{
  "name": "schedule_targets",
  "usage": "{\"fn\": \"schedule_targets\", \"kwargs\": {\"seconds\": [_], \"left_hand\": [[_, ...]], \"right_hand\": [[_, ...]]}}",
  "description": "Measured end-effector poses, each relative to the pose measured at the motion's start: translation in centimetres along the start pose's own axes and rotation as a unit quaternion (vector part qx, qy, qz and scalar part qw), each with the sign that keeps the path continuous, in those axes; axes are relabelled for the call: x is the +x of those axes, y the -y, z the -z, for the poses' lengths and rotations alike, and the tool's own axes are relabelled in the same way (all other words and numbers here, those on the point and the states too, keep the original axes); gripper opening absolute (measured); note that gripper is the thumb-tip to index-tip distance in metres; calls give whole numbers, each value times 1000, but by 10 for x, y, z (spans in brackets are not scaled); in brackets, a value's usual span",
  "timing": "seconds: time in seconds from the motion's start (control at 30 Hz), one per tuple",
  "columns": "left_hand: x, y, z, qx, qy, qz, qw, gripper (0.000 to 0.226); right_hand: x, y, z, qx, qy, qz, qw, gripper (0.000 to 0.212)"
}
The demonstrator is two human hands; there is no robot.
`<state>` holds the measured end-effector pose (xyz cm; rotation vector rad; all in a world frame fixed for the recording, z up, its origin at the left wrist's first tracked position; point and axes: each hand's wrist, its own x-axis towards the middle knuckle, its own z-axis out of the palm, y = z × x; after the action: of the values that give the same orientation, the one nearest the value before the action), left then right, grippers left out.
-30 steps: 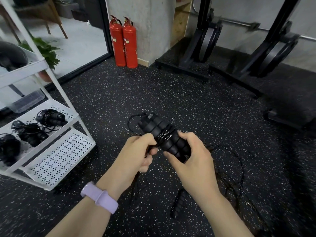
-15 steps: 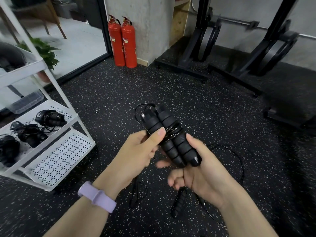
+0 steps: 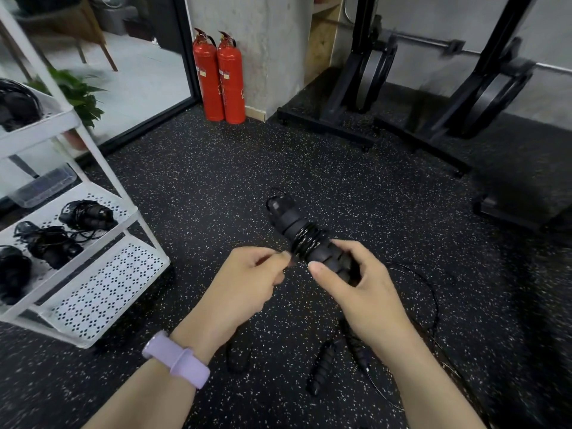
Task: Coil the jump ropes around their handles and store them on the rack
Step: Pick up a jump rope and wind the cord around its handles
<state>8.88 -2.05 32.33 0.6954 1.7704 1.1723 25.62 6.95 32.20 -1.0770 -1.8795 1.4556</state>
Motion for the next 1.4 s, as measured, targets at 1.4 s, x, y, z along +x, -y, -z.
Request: {"fn": "schedule_targets", "kwargs": {"seconds": [1.4], "left_hand": [[-3,-2,-6,-106,37,58,992,49]], "right_hand": [[1,-6,-18,-99,-60,93,989,44]]}}
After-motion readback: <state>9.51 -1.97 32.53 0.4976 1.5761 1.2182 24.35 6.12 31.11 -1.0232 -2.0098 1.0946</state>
